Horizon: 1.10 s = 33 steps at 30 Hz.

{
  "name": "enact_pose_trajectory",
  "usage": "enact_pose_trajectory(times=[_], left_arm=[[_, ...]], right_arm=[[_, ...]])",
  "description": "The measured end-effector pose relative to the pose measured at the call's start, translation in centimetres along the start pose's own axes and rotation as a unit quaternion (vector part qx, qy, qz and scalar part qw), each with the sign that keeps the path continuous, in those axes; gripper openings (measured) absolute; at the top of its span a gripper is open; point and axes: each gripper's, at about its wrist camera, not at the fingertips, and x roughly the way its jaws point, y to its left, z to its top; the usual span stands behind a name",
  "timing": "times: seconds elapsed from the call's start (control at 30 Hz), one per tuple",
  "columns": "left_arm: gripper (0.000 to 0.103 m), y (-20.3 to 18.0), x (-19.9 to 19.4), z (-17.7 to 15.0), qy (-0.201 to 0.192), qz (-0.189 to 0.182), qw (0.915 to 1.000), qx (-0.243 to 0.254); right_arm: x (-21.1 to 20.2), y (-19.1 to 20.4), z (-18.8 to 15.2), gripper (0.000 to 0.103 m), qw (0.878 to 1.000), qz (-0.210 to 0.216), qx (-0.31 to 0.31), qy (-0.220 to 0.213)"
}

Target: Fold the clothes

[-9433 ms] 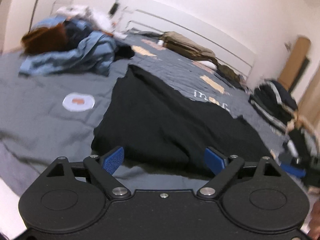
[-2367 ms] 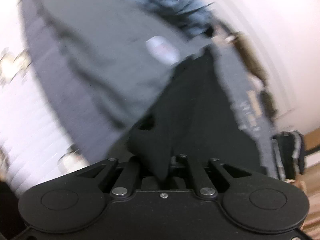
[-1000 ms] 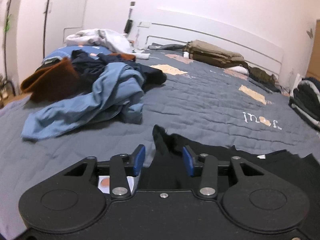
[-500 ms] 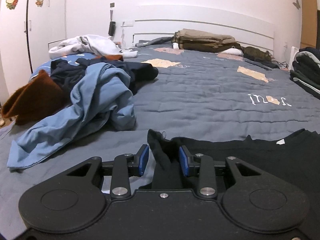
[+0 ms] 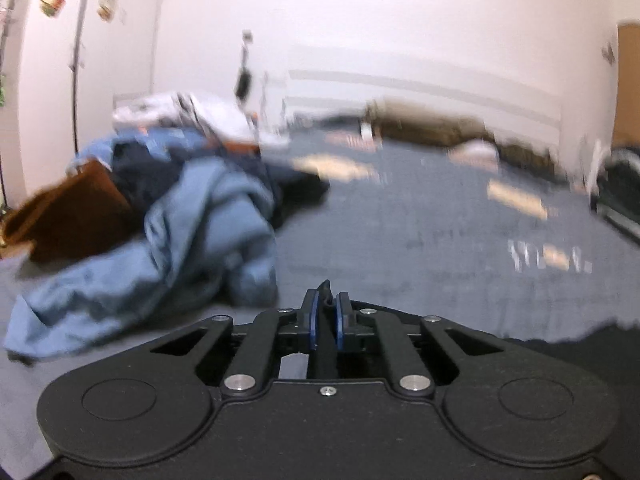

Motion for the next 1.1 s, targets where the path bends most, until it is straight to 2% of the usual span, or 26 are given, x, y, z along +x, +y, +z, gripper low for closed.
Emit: enact_pose_trajectory(times=[0.07,0.13,0.27,0.3,0.37,0.43,0.63,0.77,0.9,0.97,1.0,1.03,1.1], left_arm=[[0.008,0.3,-0.4,0.7,-0.017,0.007,0.9998,-0.01],[0.009,0.5,0.5,0.6,0.013,0.008,0.9998,-0.012],[0.021,1.4,2.7,-0.7,0.098,0.02,0.9942,-0.04],[0.022,1.7,2.6,-0.7,0.099,0.02,0.994,-0.042],[0.044,2.0,2.3,-0.6,0.093,0.02,0.9945,-0.044],[0.052,2.1,2.1,-0.7,0.096,0.017,0.9944,-0.04],[0.051,1.9,2.5,-1.6,0.12,0.009,0.9922,-0.032],[0.04,1.9,2.7,-2.0,0.131,-0.01,0.9902,-0.048],[0.025,1.7,2.7,-2.3,0.126,-0.01,0.9915,-0.034],[0.019,1.9,2.8,-2.3,0.124,-0.012,0.9915,-0.038],[0.017,2.0,2.8,-2.3,0.123,-0.012,0.9915,-0.041],[0.011,2.1,2.9,-2.3,0.121,-0.014,0.9916,-0.044],[0.009,2.2,2.9,-2.2,0.114,-0.013,0.9923,-0.047]], right_arm=[[-0.2,-0.3,0.1,0.048,1.0,-0.004,0.002,-0.007],[-0.2,-0.6,0.2,0.048,1.0,-0.007,0.001,-0.014],[0.4,-1.6,0.0,0.049,1.0,-0.021,-0.015,-0.013],[0.6,-2.0,0.0,0.049,1.0,-0.024,-0.016,-0.009],[1.1,-2.8,-0.1,0.049,1.0,-0.028,-0.014,-0.003],[1.4,-3.6,-0.1,0.049,0.999,-0.031,-0.007,-0.001],[3.2,-4.6,-0.2,0.05,0.999,-0.031,0.019,-0.001],[4.7,-4.5,-0.2,0.05,0.999,-0.044,0.03,-0.007],[6.2,-4.2,-0.2,0.05,0.999,-0.046,0.027,-0.002],[6.4,-4.4,-0.4,0.047,0.998,-0.045,0.035,-0.014],[6.5,-4.5,-0.5,0.04,0.998,-0.045,0.044,-0.02],[6.6,-4.6,-0.6,0.026,0.997,-0.045,0.052,-0.025],[6.7,-4.6,-0.5,0.005,0.997,-0.039,0.057,-0.027]])
